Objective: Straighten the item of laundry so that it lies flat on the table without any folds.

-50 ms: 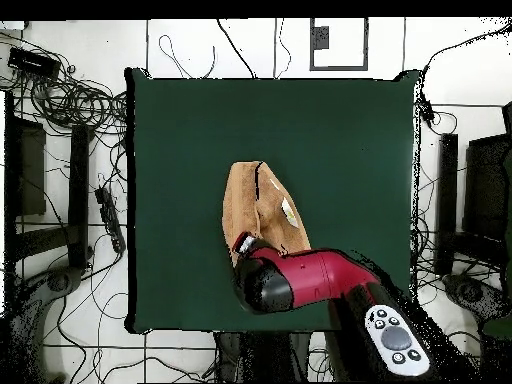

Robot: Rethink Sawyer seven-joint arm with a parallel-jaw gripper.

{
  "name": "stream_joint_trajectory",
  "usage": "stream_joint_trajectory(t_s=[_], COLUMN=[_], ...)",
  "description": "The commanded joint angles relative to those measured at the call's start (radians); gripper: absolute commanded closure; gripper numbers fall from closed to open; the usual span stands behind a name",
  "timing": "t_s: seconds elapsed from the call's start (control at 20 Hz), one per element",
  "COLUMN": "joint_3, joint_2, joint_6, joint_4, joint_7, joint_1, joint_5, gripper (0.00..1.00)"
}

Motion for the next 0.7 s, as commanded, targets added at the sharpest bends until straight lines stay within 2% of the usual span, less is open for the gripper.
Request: stream_joint_trajectory(t_s=[0.05,0.7], joint_3=[0.008,-0.133], joint_2=[0.073,0.233], joint_6=[-0.047,-0.191], joint_4=[0.030,-0.068], joint_7=[-0.022,0.057], joint_1=[0.057,0.167], joint_5=[-0.080,-0.147], gripper=[0.00,0.00])
